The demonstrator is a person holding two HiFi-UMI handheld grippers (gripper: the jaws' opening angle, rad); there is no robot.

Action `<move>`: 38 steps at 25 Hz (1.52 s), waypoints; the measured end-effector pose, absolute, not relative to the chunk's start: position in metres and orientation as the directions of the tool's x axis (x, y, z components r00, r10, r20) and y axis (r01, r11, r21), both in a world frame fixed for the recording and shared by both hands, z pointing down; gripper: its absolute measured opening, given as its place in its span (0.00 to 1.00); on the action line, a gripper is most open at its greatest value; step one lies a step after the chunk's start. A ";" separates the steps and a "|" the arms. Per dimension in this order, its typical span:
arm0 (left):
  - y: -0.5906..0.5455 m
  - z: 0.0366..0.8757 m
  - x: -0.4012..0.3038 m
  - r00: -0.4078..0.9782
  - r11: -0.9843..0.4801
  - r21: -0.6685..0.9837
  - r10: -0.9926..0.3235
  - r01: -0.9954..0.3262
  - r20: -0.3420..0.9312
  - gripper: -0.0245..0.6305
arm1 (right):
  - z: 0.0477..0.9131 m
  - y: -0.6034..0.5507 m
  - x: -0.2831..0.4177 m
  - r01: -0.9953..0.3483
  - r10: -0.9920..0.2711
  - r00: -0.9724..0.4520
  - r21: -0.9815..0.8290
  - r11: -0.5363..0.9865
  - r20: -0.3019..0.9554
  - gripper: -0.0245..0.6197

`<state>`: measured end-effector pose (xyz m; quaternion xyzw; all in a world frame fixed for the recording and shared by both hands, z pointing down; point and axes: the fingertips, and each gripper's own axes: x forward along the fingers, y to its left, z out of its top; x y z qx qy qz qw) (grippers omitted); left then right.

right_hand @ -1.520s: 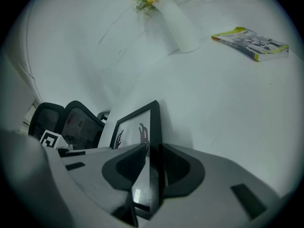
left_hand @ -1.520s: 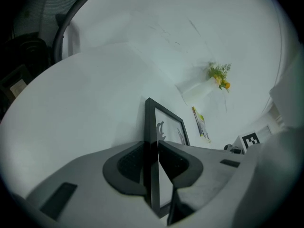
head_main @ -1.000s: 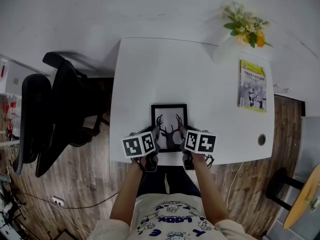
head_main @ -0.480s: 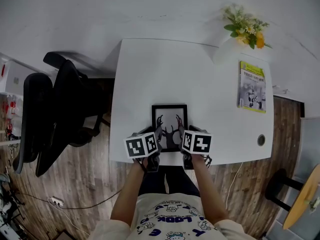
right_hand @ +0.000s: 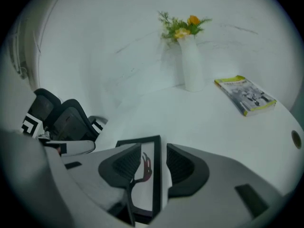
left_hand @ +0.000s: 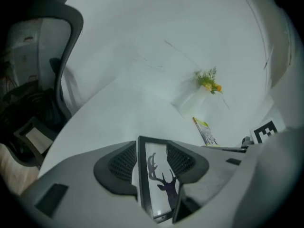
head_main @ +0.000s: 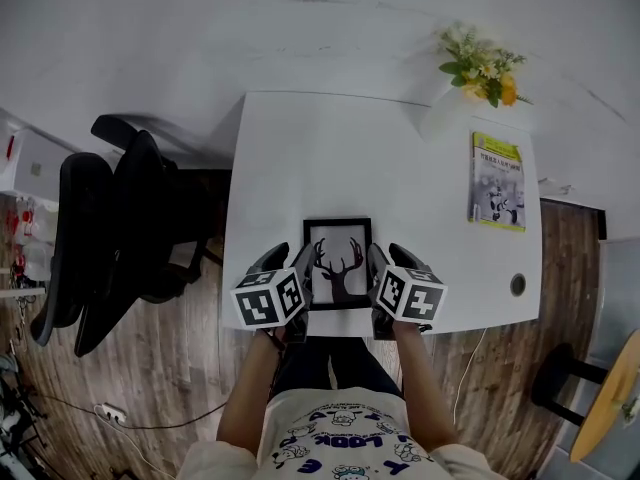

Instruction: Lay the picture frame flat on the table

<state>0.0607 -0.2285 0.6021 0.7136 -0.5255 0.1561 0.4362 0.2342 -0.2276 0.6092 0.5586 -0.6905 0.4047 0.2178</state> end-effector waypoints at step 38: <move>-0.244 0.323 0.033 0.180 -0.174 0.064 -0.976 -0.983 0.119 0.09 | 0.322 -0.247 0.265 -0.975 -0.974 -0.217 -0.072 0.212 0.065 0.11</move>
